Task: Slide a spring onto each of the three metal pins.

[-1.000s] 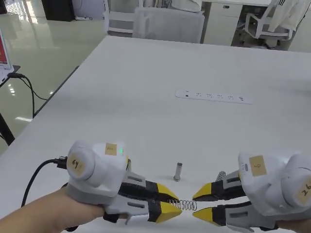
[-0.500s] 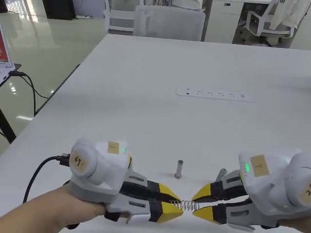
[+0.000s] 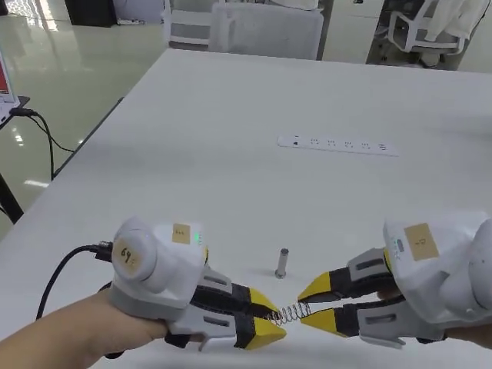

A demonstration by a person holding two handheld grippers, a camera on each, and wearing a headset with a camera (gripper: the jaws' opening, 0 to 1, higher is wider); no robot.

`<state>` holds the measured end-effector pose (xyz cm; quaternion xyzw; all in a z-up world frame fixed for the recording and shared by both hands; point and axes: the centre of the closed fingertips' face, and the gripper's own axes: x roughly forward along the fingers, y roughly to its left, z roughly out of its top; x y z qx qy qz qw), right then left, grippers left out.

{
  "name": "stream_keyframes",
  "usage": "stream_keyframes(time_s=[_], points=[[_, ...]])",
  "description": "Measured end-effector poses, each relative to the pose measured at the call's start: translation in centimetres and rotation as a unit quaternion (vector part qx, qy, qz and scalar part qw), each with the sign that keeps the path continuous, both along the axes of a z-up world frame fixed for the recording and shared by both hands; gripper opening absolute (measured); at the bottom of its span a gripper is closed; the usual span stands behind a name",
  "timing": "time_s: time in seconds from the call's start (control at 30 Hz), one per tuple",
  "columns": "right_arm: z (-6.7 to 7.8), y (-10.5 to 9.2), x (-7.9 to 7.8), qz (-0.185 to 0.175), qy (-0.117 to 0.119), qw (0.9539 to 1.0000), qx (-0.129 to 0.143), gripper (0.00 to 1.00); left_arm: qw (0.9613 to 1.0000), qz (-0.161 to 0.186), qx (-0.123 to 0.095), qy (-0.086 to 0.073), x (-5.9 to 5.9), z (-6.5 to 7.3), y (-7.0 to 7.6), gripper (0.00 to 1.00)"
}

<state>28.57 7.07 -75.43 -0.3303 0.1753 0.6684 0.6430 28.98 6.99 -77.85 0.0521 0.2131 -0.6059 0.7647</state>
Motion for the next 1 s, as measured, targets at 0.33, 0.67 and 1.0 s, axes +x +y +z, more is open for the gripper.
stream_keyframes(time_s=[0.33, 0.67, 1.0], points=[[1.4, 1.5, -0.5, 0.005, 0.011, 0.9994, 0.032, 0.07, 0.9998, -0.007, 0.017, -0.009, -0.2, -0.3, -0.8, 0.03], [2.0, 3.0, -0.8, 0.006, -0.021, 0.9985, 0.051, 0.07, 0.9996, -0.011, 0.021, -0.017, -0.1, 0.1, -1.0, 0.03], [2.5, 3.2, -0.6, -0.001, -0.035, 0.9971, 0.068, 0.07, 0.9997, 0.002, 0.015, -0.019, 0.2, 0.4, -0.8, 0.03]])
